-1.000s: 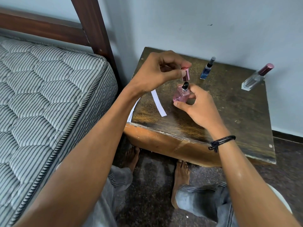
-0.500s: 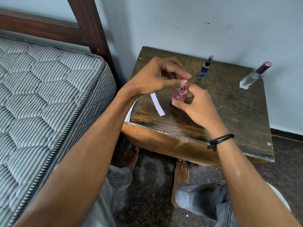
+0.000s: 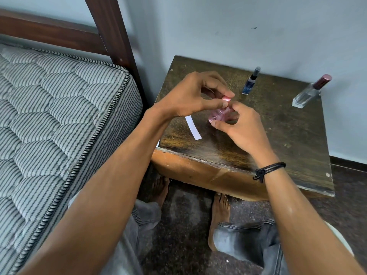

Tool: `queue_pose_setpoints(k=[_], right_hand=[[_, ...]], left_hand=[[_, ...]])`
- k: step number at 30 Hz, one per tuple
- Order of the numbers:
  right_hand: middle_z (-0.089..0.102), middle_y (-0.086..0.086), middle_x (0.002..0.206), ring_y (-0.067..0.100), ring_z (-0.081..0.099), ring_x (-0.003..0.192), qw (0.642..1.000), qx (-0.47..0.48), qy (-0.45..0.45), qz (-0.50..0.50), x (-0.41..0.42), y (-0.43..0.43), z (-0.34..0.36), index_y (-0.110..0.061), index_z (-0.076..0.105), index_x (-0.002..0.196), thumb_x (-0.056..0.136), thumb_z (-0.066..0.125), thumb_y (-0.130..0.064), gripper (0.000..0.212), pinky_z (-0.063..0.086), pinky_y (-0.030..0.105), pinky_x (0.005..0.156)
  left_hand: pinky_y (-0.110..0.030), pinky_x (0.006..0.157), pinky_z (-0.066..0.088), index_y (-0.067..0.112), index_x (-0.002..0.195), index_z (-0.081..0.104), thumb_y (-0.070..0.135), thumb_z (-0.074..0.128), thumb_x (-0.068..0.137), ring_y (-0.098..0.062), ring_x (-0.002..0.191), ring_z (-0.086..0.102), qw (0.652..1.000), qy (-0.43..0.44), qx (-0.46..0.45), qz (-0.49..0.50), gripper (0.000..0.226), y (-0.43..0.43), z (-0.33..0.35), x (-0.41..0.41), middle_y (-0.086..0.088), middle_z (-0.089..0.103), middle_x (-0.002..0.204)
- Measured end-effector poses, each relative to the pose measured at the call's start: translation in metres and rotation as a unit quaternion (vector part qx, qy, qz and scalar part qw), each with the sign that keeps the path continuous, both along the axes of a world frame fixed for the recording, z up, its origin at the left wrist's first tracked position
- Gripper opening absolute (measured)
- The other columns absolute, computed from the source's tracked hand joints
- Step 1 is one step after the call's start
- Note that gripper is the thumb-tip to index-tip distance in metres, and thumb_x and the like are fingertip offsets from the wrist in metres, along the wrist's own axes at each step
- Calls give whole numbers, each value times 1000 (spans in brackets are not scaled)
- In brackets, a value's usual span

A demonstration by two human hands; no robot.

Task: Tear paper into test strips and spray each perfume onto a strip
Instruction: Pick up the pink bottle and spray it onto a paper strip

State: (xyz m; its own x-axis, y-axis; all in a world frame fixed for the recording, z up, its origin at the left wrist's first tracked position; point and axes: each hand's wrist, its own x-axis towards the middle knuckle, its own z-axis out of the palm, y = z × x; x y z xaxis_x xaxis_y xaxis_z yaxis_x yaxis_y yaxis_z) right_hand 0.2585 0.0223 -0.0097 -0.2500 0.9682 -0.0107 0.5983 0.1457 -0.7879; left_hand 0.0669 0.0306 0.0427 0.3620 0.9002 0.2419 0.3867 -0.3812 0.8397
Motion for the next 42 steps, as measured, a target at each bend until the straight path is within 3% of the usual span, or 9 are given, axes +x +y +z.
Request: queue_pose_setpoints(k=[10,17,26,31,33,38,42], right_hand=[[73,-12,101,10,69,96,1000,6,-1,-5,-1,-1,-1,-32,70,106,81,86,-39,31,58,43,90],[72,-12,101,11,69,96,1000,8,2,-3,-1,-1,2,-33,69,103,81,86,-37,28,58,45,90],[73,-9,101,13,69,97,1000,11,-3,-1,-1,-1,2,-31,69,103,81,86,-38,29,58,46,90],[71,-13,96,4,68,90,1000,22,-7,0,-1,0,1,-29,70,101,82,86,-37,26,58,37,86],[71,-11,97,7,69,92,1000,22,-8,-2,-1,0,0,-26,71,98,83,86,-36,24,58,39,87],[69,-10,98,10,69,94,999,33,-3,3,-3,-1,0,-23,71,93,83,86,-35,21,57,42,87],[68,-10,98,4,66,90,999,50,-11,2,-3,-1,0,-21,71,94,83,85,-32,21,54,30,81]], left_hand=[[-28,87,56,-3,109,74,-1,78,82,-33,93,67,1000,-14,11,9,28,1,-3,2,-22,65,106],[-21,87,52,-3,109,74,-1,79,80,-21,92,64,1000,-20,10,15,29,0,-5,2,-19,65,105],[-32,87,57,0,107,75,-2,77,82,-31,92,68,1000,-1,24,5,25,1,-4,2,-20,66,105],[-41,90,58,0,110,72,3,79,82,-26,93,70,1000,-6,-5,5,29,3,-3,-2,-14,68,106],[-44,91,57,3,116,70,7,81,81,-25,95,70,1000,-4,-22,3,37,2,-3,-4,-11,70,107],[-39,96,52,13,130,64,13,84,78,-14,102,63,998,47,-45,0,55,4,-2,-9,-5,67,114],[-32,94,52,14,117,70,15,85,78,-14,103,64,993,100,-62,-11,42,6,-5,-11,-2,66,114]])
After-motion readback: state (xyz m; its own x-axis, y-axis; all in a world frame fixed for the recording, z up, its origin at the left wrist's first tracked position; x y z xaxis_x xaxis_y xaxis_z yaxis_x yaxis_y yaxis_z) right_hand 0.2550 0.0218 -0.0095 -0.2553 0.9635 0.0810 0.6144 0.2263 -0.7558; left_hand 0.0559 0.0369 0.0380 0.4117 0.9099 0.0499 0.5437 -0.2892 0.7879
